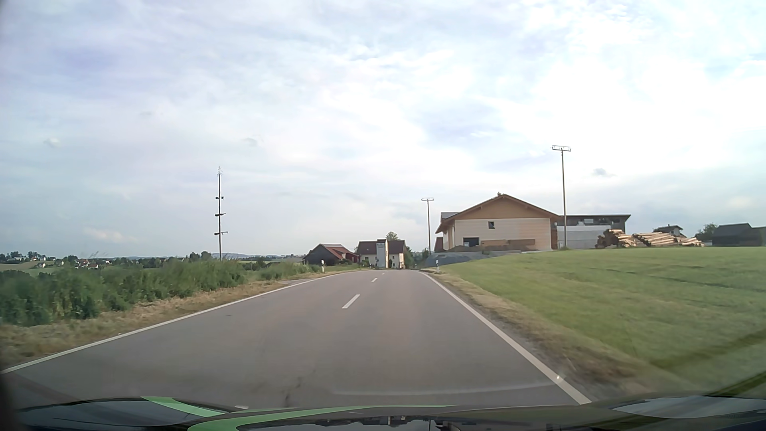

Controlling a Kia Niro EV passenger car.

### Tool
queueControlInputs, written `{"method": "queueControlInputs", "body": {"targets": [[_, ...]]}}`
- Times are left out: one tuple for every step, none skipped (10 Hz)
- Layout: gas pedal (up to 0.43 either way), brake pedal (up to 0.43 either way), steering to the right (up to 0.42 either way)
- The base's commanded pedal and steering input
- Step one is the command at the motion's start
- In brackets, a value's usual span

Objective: Follow the waypoints while adhering to traffic rules and regulations

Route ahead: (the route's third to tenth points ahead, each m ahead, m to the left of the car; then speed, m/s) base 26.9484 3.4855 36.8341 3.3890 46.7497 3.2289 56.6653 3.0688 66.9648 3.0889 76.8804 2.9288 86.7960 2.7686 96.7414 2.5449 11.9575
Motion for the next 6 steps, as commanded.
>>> {"method": "queueControlInputs", "body": {"targets": [[0.087, 0.000, 0.000], [0.087, 0.000, 0.000], [0.087, 0.000, 0.000], [0.087, 0.000, 0.000], [0.087, 0.000, 0.000], [0.087, 0.000, 0.000]]}}
